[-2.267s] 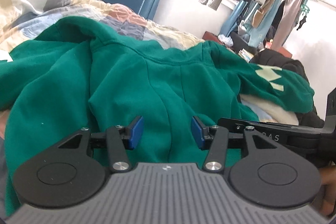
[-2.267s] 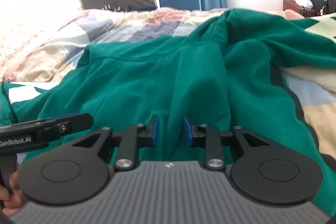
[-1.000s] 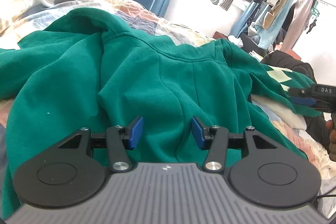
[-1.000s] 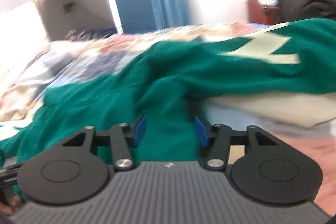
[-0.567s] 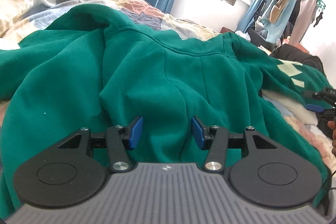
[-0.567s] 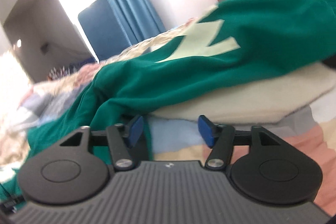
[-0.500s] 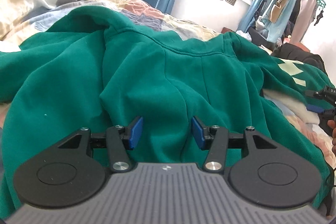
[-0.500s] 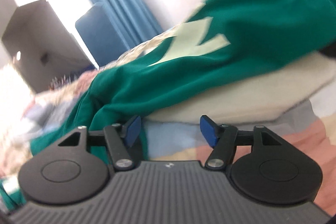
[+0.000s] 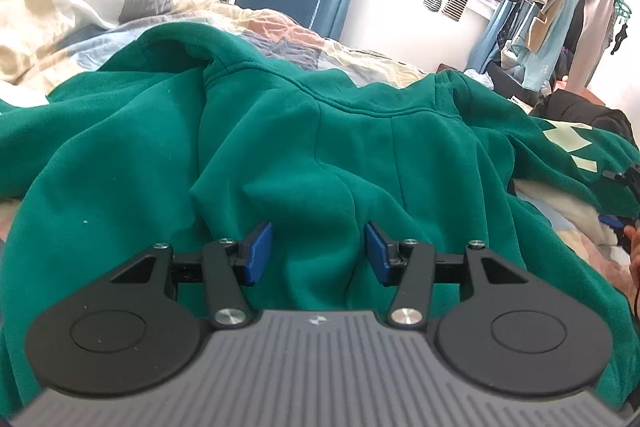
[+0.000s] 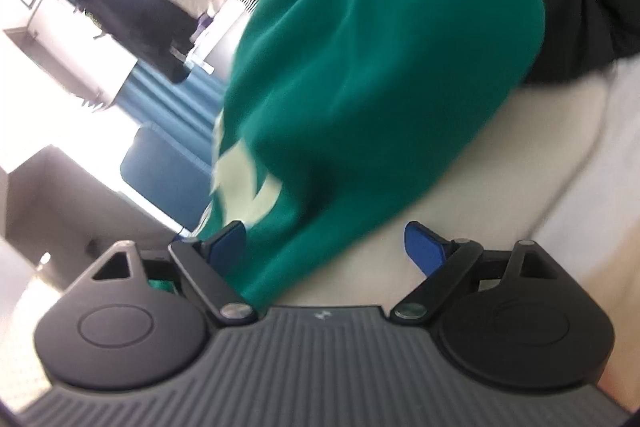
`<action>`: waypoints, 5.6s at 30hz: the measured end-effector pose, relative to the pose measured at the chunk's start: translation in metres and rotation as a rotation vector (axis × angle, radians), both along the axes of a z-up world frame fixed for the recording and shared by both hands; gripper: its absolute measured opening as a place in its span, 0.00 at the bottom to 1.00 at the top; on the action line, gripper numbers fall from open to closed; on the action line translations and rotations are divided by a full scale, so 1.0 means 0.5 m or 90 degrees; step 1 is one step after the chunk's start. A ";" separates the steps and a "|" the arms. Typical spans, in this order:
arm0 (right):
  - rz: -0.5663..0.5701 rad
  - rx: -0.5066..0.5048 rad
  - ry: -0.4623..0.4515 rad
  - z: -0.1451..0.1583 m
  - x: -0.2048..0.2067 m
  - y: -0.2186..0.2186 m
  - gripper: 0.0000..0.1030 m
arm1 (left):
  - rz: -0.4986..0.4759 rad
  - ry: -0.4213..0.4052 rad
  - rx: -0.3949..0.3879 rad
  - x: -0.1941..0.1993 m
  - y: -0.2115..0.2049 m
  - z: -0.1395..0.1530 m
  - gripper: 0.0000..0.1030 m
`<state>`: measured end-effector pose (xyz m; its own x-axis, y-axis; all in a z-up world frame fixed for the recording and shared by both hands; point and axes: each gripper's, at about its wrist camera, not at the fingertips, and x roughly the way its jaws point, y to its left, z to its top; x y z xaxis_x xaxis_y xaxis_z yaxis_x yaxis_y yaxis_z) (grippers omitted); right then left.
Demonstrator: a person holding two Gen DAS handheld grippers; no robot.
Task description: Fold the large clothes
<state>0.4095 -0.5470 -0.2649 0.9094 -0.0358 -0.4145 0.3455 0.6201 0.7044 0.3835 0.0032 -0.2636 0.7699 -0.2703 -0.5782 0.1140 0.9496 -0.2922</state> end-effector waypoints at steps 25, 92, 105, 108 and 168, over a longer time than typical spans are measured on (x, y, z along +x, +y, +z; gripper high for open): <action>-0.085 -0.088 -0.045 0.117 -0.020 -0.040 0.21 | 0.042 -0.004 -0.007 0.004 0.003 0.013 0.55; 0.502 -0.392 -0.035 0.163 -0.140 0.823 0.74 | 0.094 -0.068 -0.148 -0.129 0.242 0.146 0.53; 0.484 -0.388 0.088 0.066 -0.013 0.795 0.37 | 0.014 0.026 -0.041 -0.059 0.091 0.039 0.52; 0.471 -0.319 0.156 0.047 -0.005 0.756 0.37 | 0.021 0.040 -0.025 -0.045 0.087 0.025 0.52; 0.272 -0.325 0.066 0.159 -0.024 0.605 0.43 | -0.007 0.004 -0.014 -0.071 0.052 0.044 0.52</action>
<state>0.3978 -0.2446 -0.1856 0.8434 0.1035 -0.5272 0.0466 0.9635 0.2636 0.3479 0.0291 -0.2418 0.7629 -0.2912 -0.5772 0.1223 0.9417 -0.3135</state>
